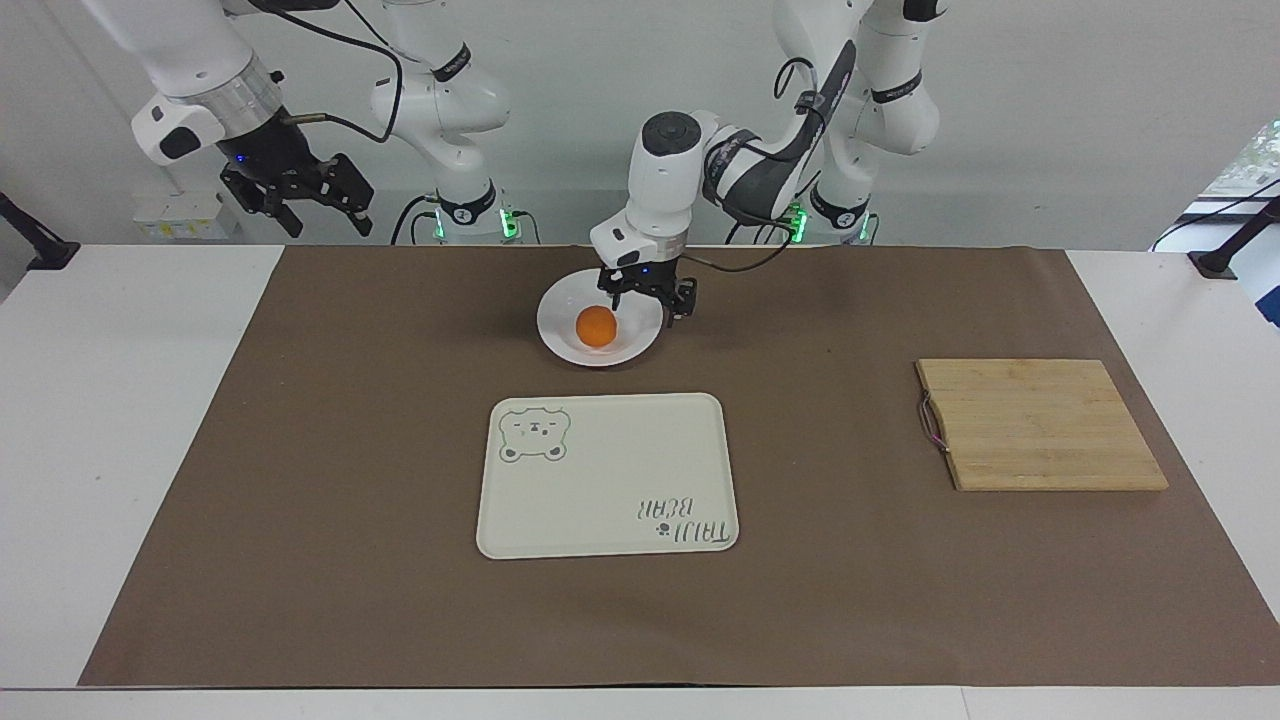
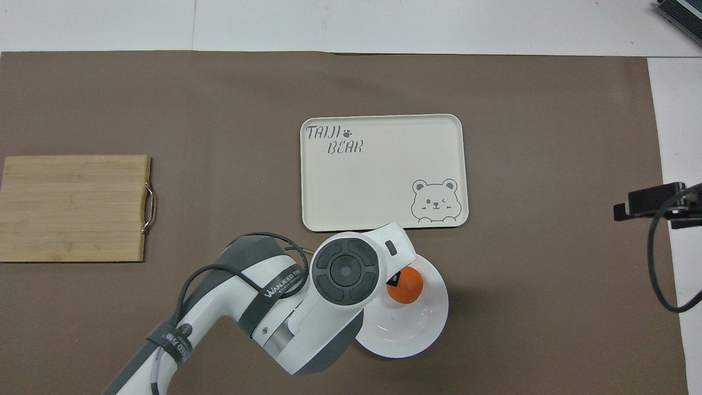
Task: Place orange and plate with both arms
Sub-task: 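Withdraw the left gripper while the right gripper reaches the plate rim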
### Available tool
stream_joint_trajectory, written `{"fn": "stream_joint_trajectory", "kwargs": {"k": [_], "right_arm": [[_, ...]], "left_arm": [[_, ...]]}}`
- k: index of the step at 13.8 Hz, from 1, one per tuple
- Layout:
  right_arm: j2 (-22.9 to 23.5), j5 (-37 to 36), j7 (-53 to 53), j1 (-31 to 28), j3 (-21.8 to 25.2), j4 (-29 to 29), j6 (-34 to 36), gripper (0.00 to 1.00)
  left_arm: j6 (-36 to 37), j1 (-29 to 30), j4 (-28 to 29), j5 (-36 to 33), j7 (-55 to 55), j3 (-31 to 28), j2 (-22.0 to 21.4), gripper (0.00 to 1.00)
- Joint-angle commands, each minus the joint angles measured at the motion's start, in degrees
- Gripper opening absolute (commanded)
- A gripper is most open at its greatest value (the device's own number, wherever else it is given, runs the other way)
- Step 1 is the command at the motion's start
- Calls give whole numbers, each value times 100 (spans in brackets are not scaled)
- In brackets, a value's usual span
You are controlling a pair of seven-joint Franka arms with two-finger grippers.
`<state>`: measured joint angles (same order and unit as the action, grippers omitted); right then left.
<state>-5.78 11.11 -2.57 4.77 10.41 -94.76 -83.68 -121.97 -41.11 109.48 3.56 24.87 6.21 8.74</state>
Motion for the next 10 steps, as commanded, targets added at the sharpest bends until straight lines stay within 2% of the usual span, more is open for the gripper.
{"fn": "stream_joint_trajectory", "kwargs": {"k": [1, 4, 7, 10], "right_arm": [[-213, 784, 343, -134, -13, -742, -410, 100], [-257, 1383, 1265, -204, -4, -1709, -885, 100], [-283, 1745, 2065, -301, -4, -2395, -1027, 100], [-371, 2193, 2576, -336, -4, -3177, -1369, 100]], "left_arm": [[445, 470, -67, -30, 10, 12, -293, 100], [954, 1270, -198, 48, -148, 12, -724, 100], [1289, 1982, -436, 373, -157, 12, -786, 100], [1290, 2335, -471, 383, -568, 3, -760, 100]]}}
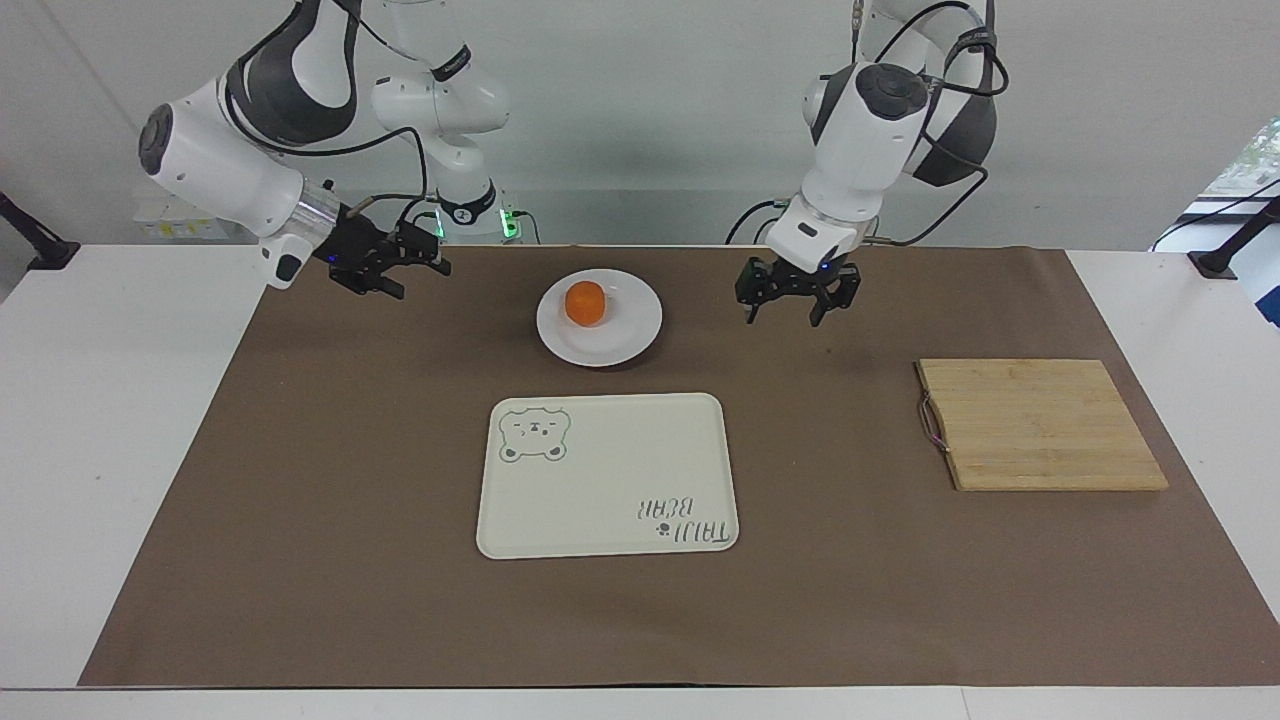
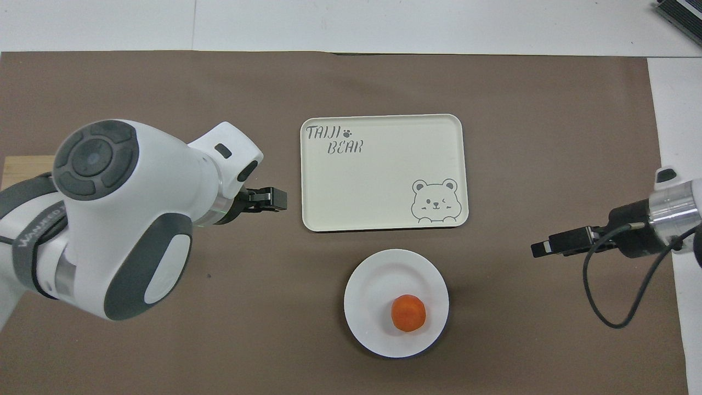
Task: Place orange and plate with both arms
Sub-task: 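Withdraw the left gripper while the right gripper reaches the plate rim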
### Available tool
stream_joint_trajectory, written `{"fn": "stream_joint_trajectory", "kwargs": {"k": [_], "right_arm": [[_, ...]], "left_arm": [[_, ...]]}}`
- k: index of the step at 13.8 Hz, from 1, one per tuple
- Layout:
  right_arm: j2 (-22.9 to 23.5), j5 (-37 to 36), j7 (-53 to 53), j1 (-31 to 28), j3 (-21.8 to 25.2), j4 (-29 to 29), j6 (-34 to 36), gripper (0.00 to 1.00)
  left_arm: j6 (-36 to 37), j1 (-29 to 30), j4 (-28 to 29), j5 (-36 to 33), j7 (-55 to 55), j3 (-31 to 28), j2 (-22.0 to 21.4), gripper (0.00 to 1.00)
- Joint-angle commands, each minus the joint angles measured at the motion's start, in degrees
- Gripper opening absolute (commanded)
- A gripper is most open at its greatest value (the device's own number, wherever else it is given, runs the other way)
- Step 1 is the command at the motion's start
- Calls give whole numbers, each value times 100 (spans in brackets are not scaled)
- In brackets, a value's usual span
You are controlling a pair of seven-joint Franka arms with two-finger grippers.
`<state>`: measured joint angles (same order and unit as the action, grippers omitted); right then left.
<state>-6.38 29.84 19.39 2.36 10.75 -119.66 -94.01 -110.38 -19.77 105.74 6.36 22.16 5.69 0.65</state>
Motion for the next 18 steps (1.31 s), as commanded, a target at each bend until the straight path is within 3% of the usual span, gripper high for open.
{"fn": "stream_joint_trajectory", "kwargs": {"k": [1, 4, 7, 11, 14, 18], "right_arm": [[-328, 356, 425, -87, -38, -899, -425, 100], [-740, 724, 583, -17, -38, -1760, -855, 100], [-706, 1322, 1417, -25, -38, -2525, -1268, 100], [-715, 1682, 1637, 1, -64, -3044, -1383, 100], [-672, 2236, 2497, -8, -64, -3615, -1646, 100], [-575, 2719, 2649, 282, -73, -3731, -1866, 100]], "left_arm": [[157, 341, -141, 102, -587, 46, 40, 100], [166, 894, -291, 93, -1291, 46, 67, 100], [262, 1220, -536, 23, -1687, 37, 49, 100], [421, 1414, -616, -100, -1680, 11, 58, 100], [386, 1599, -625, -100, -1759, 20, 67, 100], [525, 1985, -747, -127, -2099, 2, 32, 100]]}}
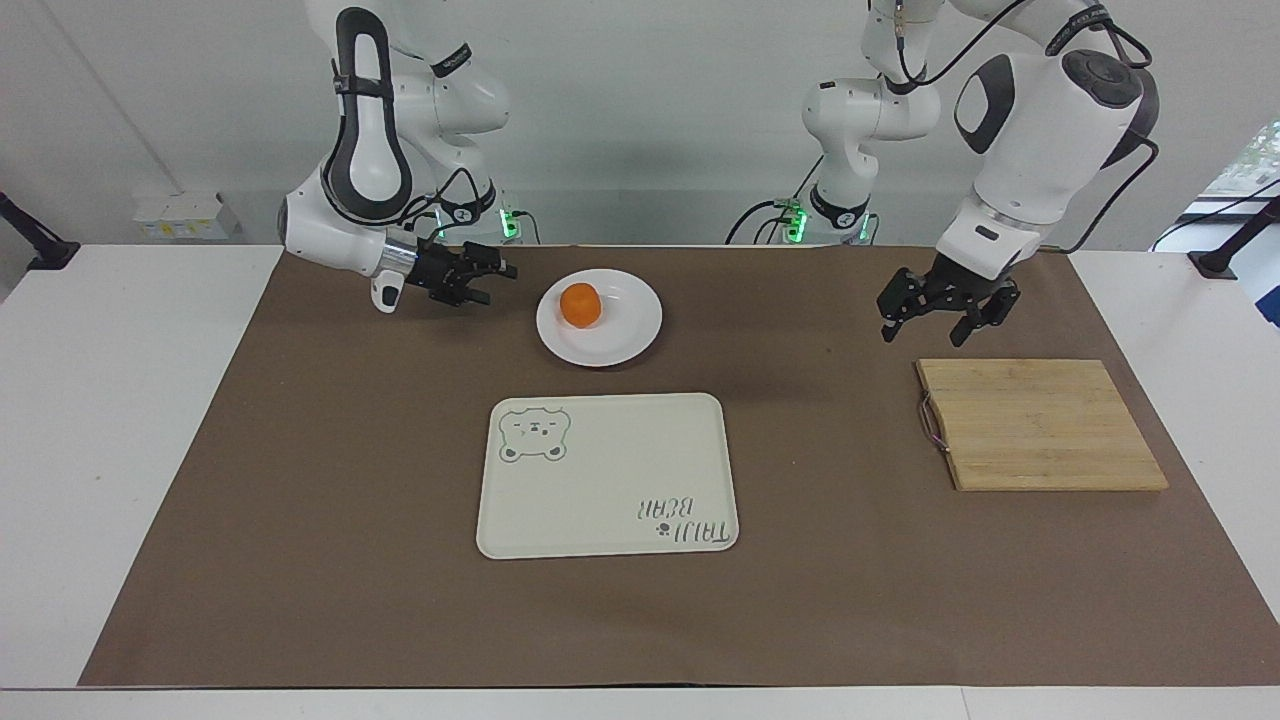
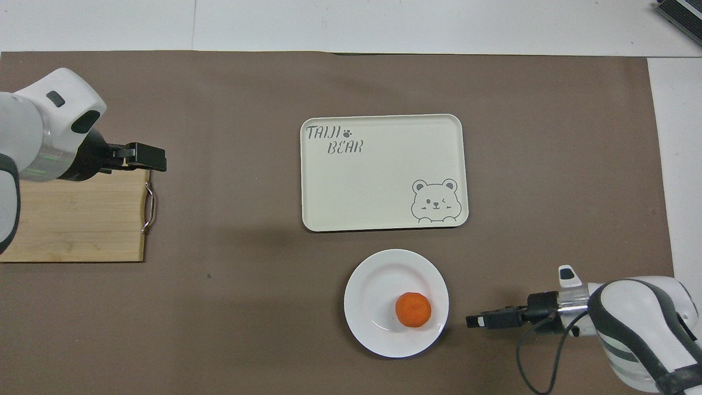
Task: Place orange and plate with both arms
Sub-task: 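Withdraw the left gripper while the right gripper reaches the plate rim, then grip the white plate rim with the right gripper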
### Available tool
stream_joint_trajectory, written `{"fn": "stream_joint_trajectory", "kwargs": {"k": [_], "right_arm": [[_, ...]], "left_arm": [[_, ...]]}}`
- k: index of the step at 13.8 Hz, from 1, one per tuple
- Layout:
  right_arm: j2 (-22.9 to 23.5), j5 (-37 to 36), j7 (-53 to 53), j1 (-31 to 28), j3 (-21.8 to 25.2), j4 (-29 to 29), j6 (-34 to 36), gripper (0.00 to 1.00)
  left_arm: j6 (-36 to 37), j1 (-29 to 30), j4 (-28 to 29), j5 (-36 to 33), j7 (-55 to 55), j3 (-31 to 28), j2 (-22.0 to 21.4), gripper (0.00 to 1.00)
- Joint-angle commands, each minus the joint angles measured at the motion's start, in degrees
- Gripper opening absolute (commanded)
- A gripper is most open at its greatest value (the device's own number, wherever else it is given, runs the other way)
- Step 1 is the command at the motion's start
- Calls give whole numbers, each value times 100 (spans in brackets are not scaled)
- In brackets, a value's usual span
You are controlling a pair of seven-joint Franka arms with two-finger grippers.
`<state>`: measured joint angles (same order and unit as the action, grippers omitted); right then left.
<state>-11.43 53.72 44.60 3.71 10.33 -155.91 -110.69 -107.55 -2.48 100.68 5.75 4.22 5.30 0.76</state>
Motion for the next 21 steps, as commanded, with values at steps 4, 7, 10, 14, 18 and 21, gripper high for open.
{"fn": "stream_joint_trajectory", "kwargs": {"k": [4, 7, 10, 14, 18, 21], "right_arm": [[157, 919, 145, 639, -40, -106, -638, 100], [483, 1482, 601, 868, -31, -106, -796, 100], [510, 1510, 637, 886, -31, -97, -797, 91], [510, 1510, 620, 877, -31, -97, -779, 56], [510, 1510, 593, 877, -22, -106, -779, 23], [510, 1510, 506, 859, -31, -97, -770, 0]], "left_arm": [[1050, 336, -856, -443, -413, 33, 21, 100], [1507, 371, -980, -443, -421, -257, -6, 100], [1781, 284, -962, -434, -430, -362, -357, 100], [1922, -244, -971, -443, -648, -872, -358, 100], [1852, -192, -980, -460, -835, -846, -349, 100], [1843, -201, -989, -539, -835, -820, -314, 100]]}}
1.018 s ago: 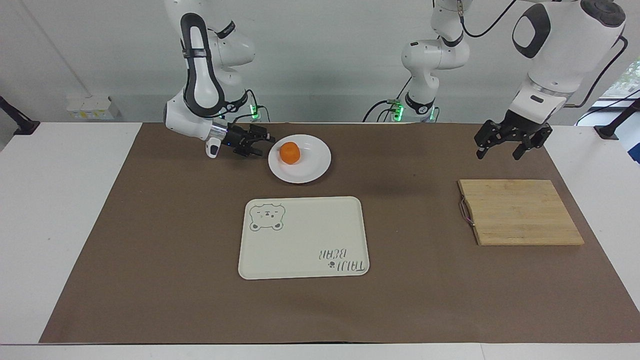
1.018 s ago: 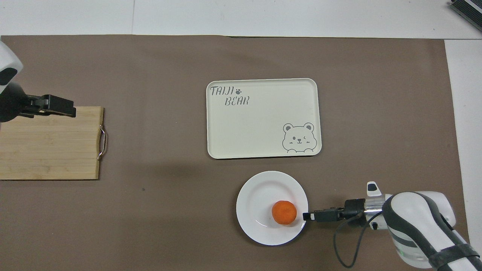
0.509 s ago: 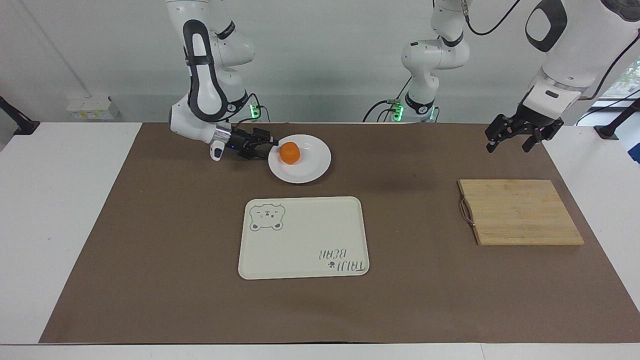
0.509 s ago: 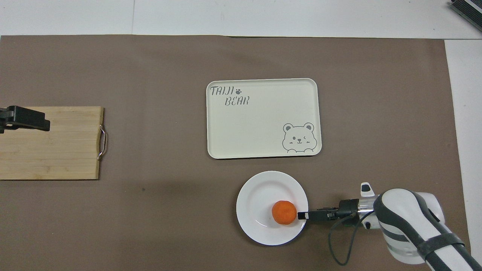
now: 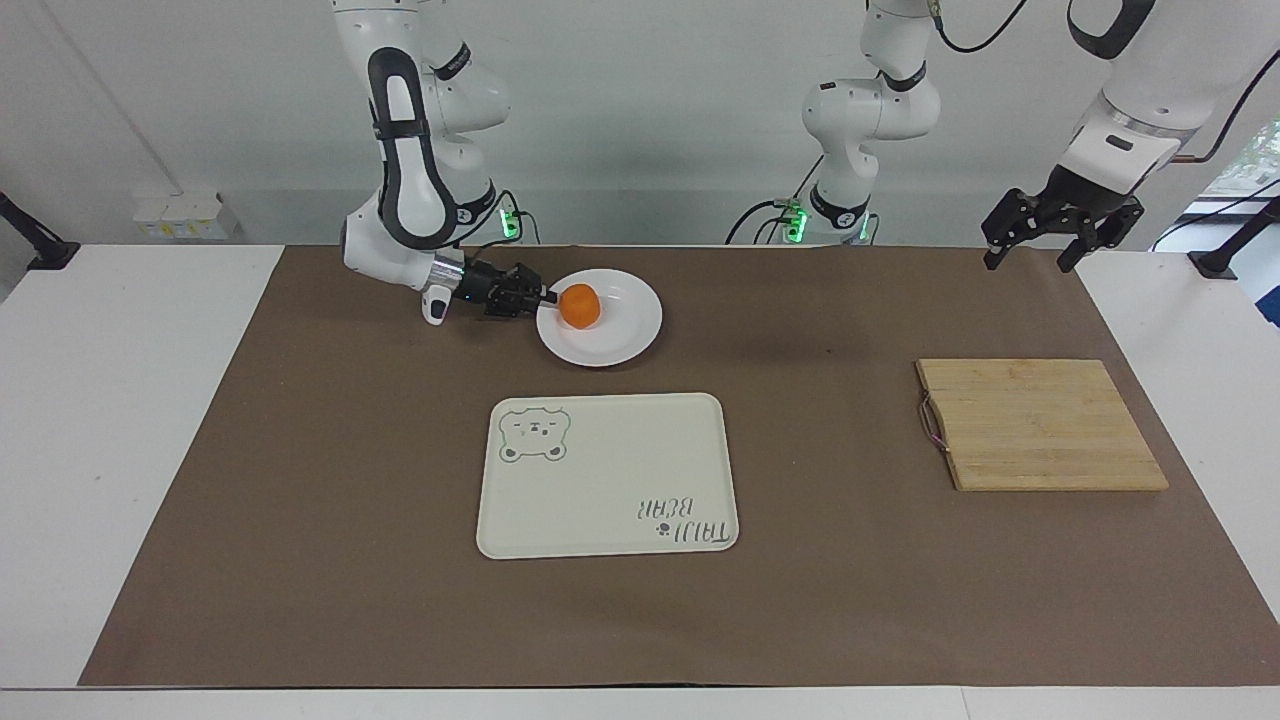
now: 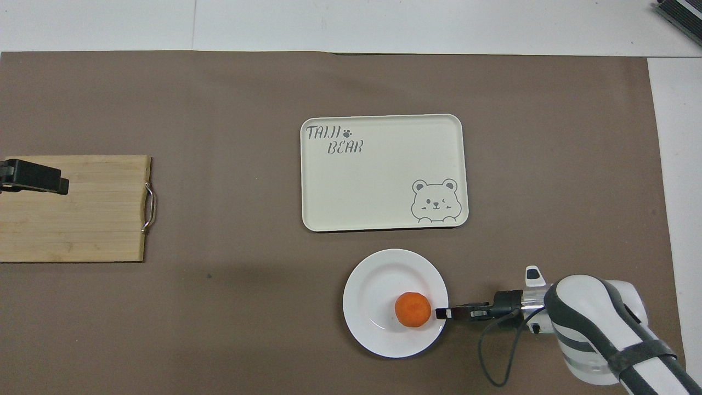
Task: Place orange and plate with both arms
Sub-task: 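Grip the white plate rim with the right gripper, then slide the plate with the right gripper onto the bear tray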
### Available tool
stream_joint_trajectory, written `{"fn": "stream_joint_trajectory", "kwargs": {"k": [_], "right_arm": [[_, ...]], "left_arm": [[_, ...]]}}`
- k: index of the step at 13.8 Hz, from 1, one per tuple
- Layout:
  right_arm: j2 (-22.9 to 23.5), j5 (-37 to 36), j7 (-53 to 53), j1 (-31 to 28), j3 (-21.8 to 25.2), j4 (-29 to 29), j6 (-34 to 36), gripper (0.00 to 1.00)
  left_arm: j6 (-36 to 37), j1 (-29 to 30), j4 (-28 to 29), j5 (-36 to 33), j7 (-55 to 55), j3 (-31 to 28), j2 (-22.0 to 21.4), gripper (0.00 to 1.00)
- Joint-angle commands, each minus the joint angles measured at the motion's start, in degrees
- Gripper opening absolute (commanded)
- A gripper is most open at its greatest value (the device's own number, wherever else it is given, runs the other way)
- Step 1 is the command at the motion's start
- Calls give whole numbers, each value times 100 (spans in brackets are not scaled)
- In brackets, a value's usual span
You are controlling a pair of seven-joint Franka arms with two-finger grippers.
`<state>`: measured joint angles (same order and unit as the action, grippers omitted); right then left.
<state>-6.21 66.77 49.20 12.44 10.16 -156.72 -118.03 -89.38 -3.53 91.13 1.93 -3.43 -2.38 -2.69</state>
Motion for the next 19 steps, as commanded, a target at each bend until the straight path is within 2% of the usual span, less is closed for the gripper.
{"fn": "stream_joint_trajectory", "kwargs": {"k": [1, 4, 11, 16, 19], "right_arm": [[-12, 205, 11, -5, -14, -16, -36, 0], [15, 214, 19, -5, -14, 28, 34, 0], [58, 442, -130, -277, 4, 291, 727, 0], [-29, 364, -1209, -233, -5, 1011, 852, 0], [242, 355, -1448, -225, -5, 1494, 878, 0]], "left_arm": [[130, -121, -78, -167, -44, -43, 58, 100], [684, -104, -612, -96, 62, -25, 338, 100], [641, -78, -509, -61, 106, -8, 251, 100], [641, -68, -509, -61, 97, -61, 251, 100], [641, -60, -509, -61, 97, -61, 243, 100]]}}
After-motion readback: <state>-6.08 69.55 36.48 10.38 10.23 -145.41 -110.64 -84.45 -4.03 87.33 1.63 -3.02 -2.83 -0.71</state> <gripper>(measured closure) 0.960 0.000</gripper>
